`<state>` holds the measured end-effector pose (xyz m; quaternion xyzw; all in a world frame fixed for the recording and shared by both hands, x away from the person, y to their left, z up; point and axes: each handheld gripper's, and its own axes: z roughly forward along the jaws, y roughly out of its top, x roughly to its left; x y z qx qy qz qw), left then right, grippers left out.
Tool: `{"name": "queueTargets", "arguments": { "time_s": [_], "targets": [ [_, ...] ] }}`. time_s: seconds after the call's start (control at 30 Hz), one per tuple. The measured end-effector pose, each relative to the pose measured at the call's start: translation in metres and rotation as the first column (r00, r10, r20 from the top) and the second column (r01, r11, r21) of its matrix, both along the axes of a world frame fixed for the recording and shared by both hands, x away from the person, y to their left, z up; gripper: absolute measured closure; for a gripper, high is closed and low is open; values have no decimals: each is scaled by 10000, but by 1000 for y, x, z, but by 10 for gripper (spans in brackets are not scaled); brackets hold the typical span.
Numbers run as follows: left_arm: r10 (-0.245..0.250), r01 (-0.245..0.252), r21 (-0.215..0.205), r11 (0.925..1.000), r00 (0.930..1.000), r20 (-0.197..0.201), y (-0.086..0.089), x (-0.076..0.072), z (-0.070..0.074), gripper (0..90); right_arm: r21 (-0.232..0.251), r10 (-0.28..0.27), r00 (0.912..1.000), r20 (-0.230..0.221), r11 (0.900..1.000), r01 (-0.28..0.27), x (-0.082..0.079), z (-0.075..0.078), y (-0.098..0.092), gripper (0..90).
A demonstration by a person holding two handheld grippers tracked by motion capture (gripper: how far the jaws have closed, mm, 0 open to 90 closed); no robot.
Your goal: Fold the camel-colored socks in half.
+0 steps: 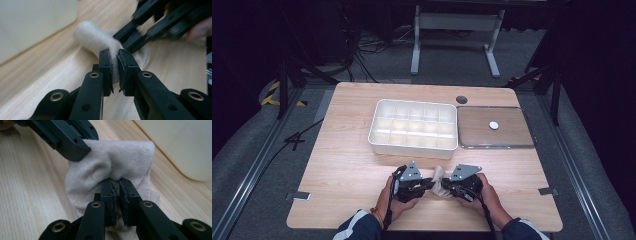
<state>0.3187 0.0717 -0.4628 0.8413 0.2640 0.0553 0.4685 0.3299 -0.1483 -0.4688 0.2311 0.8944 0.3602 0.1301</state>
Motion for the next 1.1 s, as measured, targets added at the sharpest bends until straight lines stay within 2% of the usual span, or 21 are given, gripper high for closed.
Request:
{"name": "queueTargets", "arguments": {
  "time_s": [0.07,0.13,0.2,0.37,0.43,0.53,0.6,0.67,0.73,0.77,0.8,0.83,0.87,1.0,1.07,1.1],
  "targets": [
    [-49,49,3,10000,9998,185,-1,-2,3,819,1,49,10000,7,10000,-49,1,0,3,818],
    [-24,24,-12,10000,9998,195,0,-3,4,821,-13,126,9999,84,9999,-126,1,-1,7,818],
    [5,-1,-182,9998,9997,248,0,-3,4,822,-56,129,9998,141,9999,-128,1,-1,9,819],
    [42,-41,-133,9999,9999,119,2,-1,5,822,-118,86,9996,260,9999,-83,-1,-1,13,817],
    [39,-38,-98,9999,10000,74,4,1,5,822,23,31,9996,278,10000,-32,-1,0,10,746],
    [160,-160,-147,9998,9999,17,8,2,7,822,146,100,9996,272,9998,-104,-1,3,5,748],
    [367,-367,-184,9992,9993,-17,10,4,7,821,248,164,9996,226,9995,-169,-1,5,2,779],
    [739,-742,-143,9971,9970,-233,11,6,5,818,156,299,9994,172,9994,-301,-2,1,6,791],
    [1073,-1102,-490,9927,9925,-581,9,7,3,818,14,380,9983,445,9993,-381,-5,-1,12,793],
    [1053,-1094,-570,9924,9920,-701,9,7,4,819,-229,473,9967,662,9987,-458,-6,-1,15,794],
    [964,-1008,-635,9929,9929,-693,7,5,5,820,-243,465,9962,731,9987,-449,-7,-1,16,793],
    [851,-886,-570,9944,9945,-610,5,4,6,821,-193,433,9966,704,9989,-420,-7,-1,17,794],
    [748,-797,-727,9942,9948,-688,3,3,5,821,-163,393,9970,673,9991,-383,-7,-2,17,794],
    [573,-638,-809,9947,9951,-809,-1,1,5,823,-31,354,9970,683,9994,-353,-7,-3,18,789],
    [542,-594,-715,9957,9960,-715,0,2,5,825,-61,288,9966,775,9996,-284,-7,-3,18,738],
    [576,-627,-707,9955,9957,-725,1,2,5,826,11,88,9966,817,10000,-89,-6,-2,15,642]
  ]
}}
